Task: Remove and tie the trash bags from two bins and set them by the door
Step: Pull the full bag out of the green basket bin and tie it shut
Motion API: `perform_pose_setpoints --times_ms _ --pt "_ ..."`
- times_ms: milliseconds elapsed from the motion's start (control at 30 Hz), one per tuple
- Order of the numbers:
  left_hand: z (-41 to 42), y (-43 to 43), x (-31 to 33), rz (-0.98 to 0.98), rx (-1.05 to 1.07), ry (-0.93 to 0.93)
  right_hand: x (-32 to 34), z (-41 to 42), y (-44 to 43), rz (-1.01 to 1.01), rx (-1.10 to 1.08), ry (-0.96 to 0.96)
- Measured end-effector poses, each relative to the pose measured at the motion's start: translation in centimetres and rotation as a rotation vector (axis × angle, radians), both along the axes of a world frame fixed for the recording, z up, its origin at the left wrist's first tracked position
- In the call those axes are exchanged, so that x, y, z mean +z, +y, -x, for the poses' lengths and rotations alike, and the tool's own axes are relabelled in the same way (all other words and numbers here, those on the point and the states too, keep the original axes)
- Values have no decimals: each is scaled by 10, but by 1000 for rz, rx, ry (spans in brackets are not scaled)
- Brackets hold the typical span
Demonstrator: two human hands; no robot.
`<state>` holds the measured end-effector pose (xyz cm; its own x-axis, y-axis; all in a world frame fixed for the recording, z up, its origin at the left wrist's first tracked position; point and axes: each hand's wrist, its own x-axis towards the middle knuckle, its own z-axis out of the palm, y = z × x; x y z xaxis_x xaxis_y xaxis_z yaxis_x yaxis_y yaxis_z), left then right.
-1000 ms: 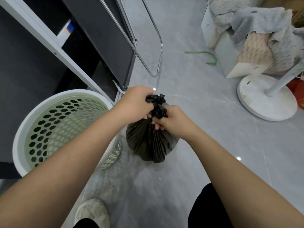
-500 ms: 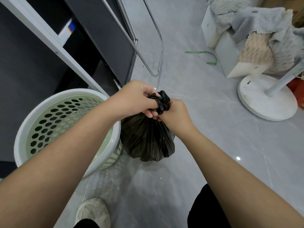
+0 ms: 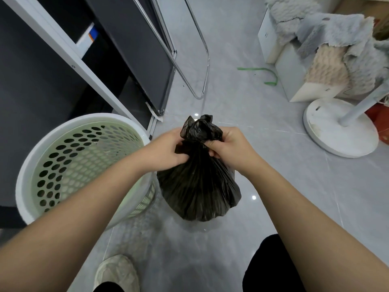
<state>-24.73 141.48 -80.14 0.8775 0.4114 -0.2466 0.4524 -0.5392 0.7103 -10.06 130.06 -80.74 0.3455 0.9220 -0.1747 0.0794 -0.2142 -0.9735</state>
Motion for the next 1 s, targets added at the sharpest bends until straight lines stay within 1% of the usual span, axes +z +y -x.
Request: perform_pose_setpoints --times_ms 67,133,200,233,300,333,367,400,467,500,533,600,700,733,800,833,867,900,933,967,1000 --pt "-2 -3 -3 -79 -4 43 1 -3 -1 1 -2 -12" --pt "-5 -6 -4 -130 100 63 1 -4 -2 2 -6 -38" --pt "-7 -9 -4 -98 154 78 0 -6 -1 -3 -23 -70" --pt "-7 -10 -2 -20 128 93 -2 -7 -1 -1 -36 -84" --pt "-4 -10 4 221 72 134 -4 -10 -1 0 -45 -121" --pt "-3 -9 5 308 90 134 -5 -11 -1 0 -36 -144" --pt "-2 -7 4 344 148 113 -6 -12 -1 -2 -22 -160" --pt "-3 -4 2 284 227 72 -7 -12 -1 -2 -6 -171" --pt "-3 3 -3 -8 325 3 -6 -12 -3 8 25 -182" --pt "-4 4 -4 -102 296 -17 -5 -12 -3 14 41 -187" --pt "-6 3 -5 -121 221 -37 -3 -11 -4 17 55 -192" --pt "-9 -3 -3 -30 117 -33 0 -11 -5 21 54 -183" --pt "-11 -12 -1 56 87 52 1 -13 -7 18 32 -173" --pt "-10 -12 0 114 73 80 0 -13 -8 19 28 -177" --pt "-7 -9 2 335 42 145 -1 -14 -7 7 12 -180" --pt "-4 -5 2 420 70 150 -2 -15 -7 0 -1 -170" --pt "-3 -2 2 450 133 126 -3 -15 -6 -3 -8 -160" --pt "-2 3 1 366 207 79 -4 -16 -5 -5 -6 -151" --pt "-2 8 -2 188 256 42 -5 -16 -4 -7 3 -142" --pt "-2 11 -3 20 256 15 -5 -15 -5 -13 12 -130" --pt "-1 13 -4 -62 207 8 -4 -13 -4 -19 20 -124"
